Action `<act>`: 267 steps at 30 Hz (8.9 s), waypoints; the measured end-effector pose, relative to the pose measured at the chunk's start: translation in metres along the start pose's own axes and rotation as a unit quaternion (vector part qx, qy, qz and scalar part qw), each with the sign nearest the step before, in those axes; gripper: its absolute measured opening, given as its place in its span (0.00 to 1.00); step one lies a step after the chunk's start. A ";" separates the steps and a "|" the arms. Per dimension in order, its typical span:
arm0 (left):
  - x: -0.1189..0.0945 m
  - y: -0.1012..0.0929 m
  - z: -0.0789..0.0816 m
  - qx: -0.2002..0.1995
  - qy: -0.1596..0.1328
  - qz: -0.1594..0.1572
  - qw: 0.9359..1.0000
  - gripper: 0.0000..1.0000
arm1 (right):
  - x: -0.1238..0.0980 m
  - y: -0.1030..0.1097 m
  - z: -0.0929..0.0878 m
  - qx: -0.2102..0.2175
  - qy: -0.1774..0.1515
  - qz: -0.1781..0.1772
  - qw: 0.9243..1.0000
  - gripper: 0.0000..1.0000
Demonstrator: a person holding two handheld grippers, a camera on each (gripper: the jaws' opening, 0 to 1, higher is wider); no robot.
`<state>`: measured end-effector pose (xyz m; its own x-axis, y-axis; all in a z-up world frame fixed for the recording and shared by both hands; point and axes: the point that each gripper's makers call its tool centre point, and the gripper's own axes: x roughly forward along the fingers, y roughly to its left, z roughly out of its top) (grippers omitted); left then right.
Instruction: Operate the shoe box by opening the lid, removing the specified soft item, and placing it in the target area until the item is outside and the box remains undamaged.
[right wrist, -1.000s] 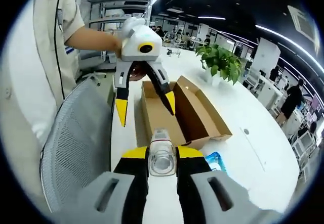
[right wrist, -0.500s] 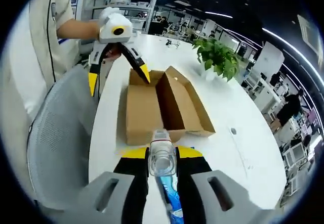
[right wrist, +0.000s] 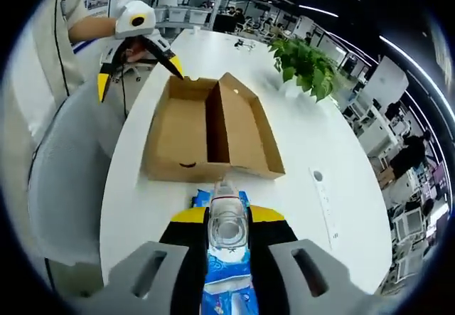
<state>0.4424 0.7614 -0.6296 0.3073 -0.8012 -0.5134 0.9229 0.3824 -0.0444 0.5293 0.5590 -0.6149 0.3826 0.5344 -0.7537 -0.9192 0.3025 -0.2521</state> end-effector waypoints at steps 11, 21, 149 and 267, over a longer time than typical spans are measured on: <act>-0.013 0.010 -0.009 -0.018 0.003 0.037 0.999 1.00 | 0.015 -0.031 -0.024 -0.006 0.048 0.017 0.999 0.17; -0.023 0.019 -0.022 -0.028 0.015 0.063 0.997 1.00 | 0.028 -0.059 -0.048 -0.025 0.107 0.034 0.993 0.17; -0.084 0.139 -0.149 -0.342 0.074 0.322 0.880 0.02 | 0.186 -0.117 -0.019 0.379 0.063 -0.058 0.921 0.14; -0.082 0.138 -0.149 -0.363 0.038 0.328 0.871 0.01 | 0.065 -0.064 0.077 0.383 -0.092 -0.184 0.900 0.00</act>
<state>0.5099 0.9486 -0.7216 0.6719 -0.2774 -0.6867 0.1554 0.9594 -0.2355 0.6206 0.6349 -0.6014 0.7215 0.3875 -0.5738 -0.4197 0.9039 0.0827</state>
